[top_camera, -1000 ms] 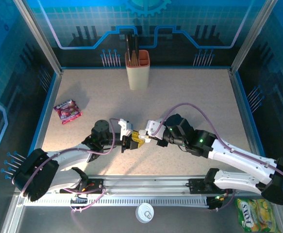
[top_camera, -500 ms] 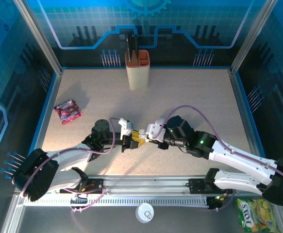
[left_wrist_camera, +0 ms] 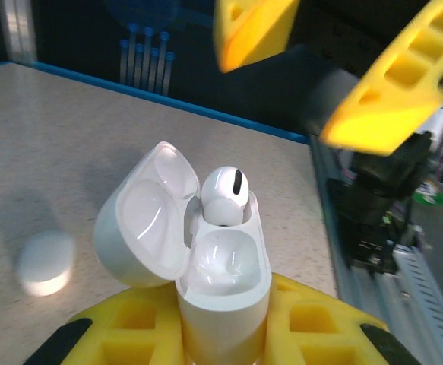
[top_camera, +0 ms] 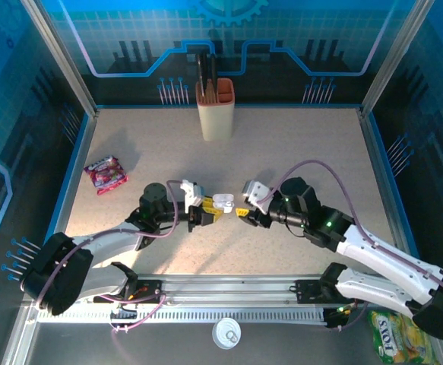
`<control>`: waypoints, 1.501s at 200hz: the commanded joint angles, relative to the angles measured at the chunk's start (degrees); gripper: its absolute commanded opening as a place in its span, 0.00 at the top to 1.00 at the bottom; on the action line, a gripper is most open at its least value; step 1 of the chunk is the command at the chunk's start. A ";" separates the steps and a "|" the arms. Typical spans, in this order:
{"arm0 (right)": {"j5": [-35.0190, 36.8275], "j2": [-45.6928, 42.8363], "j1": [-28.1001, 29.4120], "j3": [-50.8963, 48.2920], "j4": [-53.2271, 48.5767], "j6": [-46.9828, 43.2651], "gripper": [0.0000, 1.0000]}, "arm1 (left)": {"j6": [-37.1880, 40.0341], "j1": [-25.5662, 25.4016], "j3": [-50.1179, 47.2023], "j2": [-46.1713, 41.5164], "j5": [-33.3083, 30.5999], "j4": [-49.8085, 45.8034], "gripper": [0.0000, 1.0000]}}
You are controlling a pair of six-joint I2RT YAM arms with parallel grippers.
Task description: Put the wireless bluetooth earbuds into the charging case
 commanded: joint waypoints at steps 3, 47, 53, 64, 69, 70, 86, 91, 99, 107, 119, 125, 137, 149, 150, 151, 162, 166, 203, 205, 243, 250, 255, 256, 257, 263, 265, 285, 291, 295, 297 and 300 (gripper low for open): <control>0.26 1.43 -4.53 -0.70 5.67 14.86 0.46 | 1.86 4.28 -2.14 0.14 -2.13 4.04 0.85; 1.52 15.53 -7.90 2.33 5.89 33.46 0.46 | -1.21 11.26 -5.33 -1.76 -9.03 11.27 0.85; 0.89 17.59 -7.48 2.58 7.02 35.33 0.46 | -2.04 12.21 -5.61 -2.43 -10.01 11.48 0.85; 0.44 21.34 -6.31 2.98 9.56 38.44 0.46 | -3.86 14.18 -6.03 -3.81 -11.29 11.43 0.85; 0.22 23.02 -5.60 3.36 10.31 39.47 0.46 | -4.44 15.01 -6.14 -4.45 -11.74 11.29 0.85; 0.21 23.70 -5.34 3.62 10.62 39.81 0.46 | -4.54 15.18 -6.15 -4.56 -11.74 11.22 0.85; 0.37 30.08 -3.21 6.47 11.12 42.25 0.46 | -5.63 17.54 -6.01 -6.23 -13.68 9.81 0.85; -0.10 31.91 -2.49 7.38 11.53 42.44 0.47 | -6.01 18.32 -5.93 -6.67 -14.12 9.61 0.85; -1.11 35.40 -1.36 8.85 12.06 42.72 0.48 | -6.75 19.39 -6.04 -7.28 -14.84 9.50 0.85; -1.90 38.50 -0.39 10.94 12.38 43.46 0.50 | -7.46 20.49 -5.97 -7.88 -15.48 9.21 0.86; -3.06 43.09 0.57 13.13 12.83 44.69 0.51 | -8.21 21.86 -5.91 -8.83 -15.81 8.49 0.86; -3.53 44.90 1.00 14.46 12.86 45.33 0.52 | -8.22 22.48 -5.98 -9.36 -15.68 7.91 0.86; -4.41 49.18 1.85 17.05 12.93 46.21 0.53 | -7.70 23.25 -5.68 -10.51 -15.42 6.05 0.86; -5.06 53.03 2.59 19.94 12.54 46.62 0.54 | -6.38 23.44 -5.35 -11.41 -15.37 3.42 0.86; -5.11 53.33 2.65 20.13 12.47 46.65 0.54 | -6.26 23.44 -5.32 -11.47 -15.36 3.25 0.86; -5.18 53.66 2.73 20.44 12.43 46.71 0.54 | -6.16 23.44 -5.35 -11.58 -15.31 3.16 0.86; -6.03 56.88 3.02 23.11 11.34 47.11 0.54 | -5.53 23.61 -5.57 -11.92 -15.42 2.42 0.86; -6.12 57.83 3.15 23.97 11.11 47.25 0.55 | -5.44 23.62 -5.69 -11.96 -15.45 2.54 0.86; -7.24 63.89 3.42 28.63 8.94 48.07 0.56 | -4.69 23.84 -6.15 -12.53 -15.99 2.06 0.86; -7.17 64.13 3.48 28.79 8.74 48.09 0.56 | -4.66 23.81 -6.12 -12.57 -15.93 1.98 0.86; -7.18 66.84 3.34 30.33 6.48 49.28 0.63 | -4.38 23.80 -6.17 -12.91 -15.67 1.57 0.86; -7.08 67.23 3.33 30.49 6.10 49.77 0.66 | -4.33 23.80 -6.24 -12.78 -15.45 1.54 0.86; -7.08 67.42 3.23 30.56 5.92 50.04 0.68 | -4.46 23.80 -6.11 -12.76 -15.35 1.53 0.86; -7.08 67.56 3.23 30.53 5.86 50.08 0.68 | -4.46 23.80 -6.09 -12.76 -15.26 1.55 0.86; -7.04 67.59 3.24 30.52 5.83 50.14 0.69 | -4.47 23.80 -6.09 -12.71 -15.22 1.56 0.86; -7.00 67.86 3.06 30.73 5.46 50.60 0.70 | -4.54 23.80 -6.11 -12.67 -15.13 1.57 0.86; -6.98 67.94 3.06 30.81 5.34 50.76 0.70 | -4.49 23.80 -6.15 -12.67 -15.05 1.57 0.86; -7.26 68.23 2.66 30.89 4.77 52.02 0.76 | -4.58 23.82 -6.11 -12.58 -14.49 1.66 0.85; -7.09 68.06 2.65 30.70 4.66 52.11 0.78 | -4.57 23.80 -6.16 -12.58 -14.33 1.63 0.85; -7.09 67.90 2.60 30.61 4.51 52.09 0.79 | -4.61 23.80 -6.23 -12.57 -14.35 1.54 0.85; -7.02 67.84 2.51 30.58 4.45 52.12 0.79 | -4.57 23.80 -6.23 -12.58 -14.29 1.57 0.85; -7.00 67.75 2.49 30.52 4.33 52.13 0.80 | -4.59 23.80 -6.23 -12.54 -14.24 1.52 0.85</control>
